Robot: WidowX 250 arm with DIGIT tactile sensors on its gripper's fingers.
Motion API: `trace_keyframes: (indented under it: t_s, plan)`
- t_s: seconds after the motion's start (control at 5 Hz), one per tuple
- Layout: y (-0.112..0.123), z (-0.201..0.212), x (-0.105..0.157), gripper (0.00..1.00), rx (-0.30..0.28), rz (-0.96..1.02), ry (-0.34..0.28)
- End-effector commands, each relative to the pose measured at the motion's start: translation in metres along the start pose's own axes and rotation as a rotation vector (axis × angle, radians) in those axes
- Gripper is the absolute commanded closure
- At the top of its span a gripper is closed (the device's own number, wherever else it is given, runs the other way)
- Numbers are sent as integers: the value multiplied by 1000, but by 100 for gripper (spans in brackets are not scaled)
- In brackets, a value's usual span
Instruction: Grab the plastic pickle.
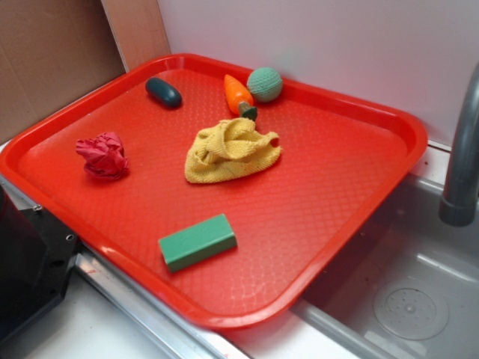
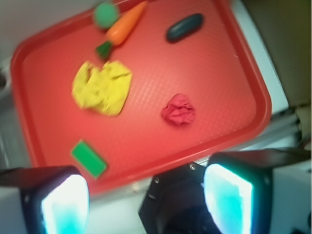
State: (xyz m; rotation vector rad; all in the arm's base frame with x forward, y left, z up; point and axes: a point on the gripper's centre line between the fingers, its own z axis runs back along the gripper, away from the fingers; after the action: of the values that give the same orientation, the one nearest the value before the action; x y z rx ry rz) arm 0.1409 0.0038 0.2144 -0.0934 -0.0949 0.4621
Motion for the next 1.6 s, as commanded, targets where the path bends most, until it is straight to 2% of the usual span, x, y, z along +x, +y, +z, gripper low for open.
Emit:
trace_keyframes:
  t_s: [0.0,0.4,0.8,1.0,1.4]
  plan:
    - [12,-19,57,0,-18,430,-122]
    - [27,-62,114,0,22,759,-187]
    - [38,-122,162,0,127,834,-208]
    - [44,-142,170,0,158,849,-238]
    - [63,-172,176,0,215,895,-240]
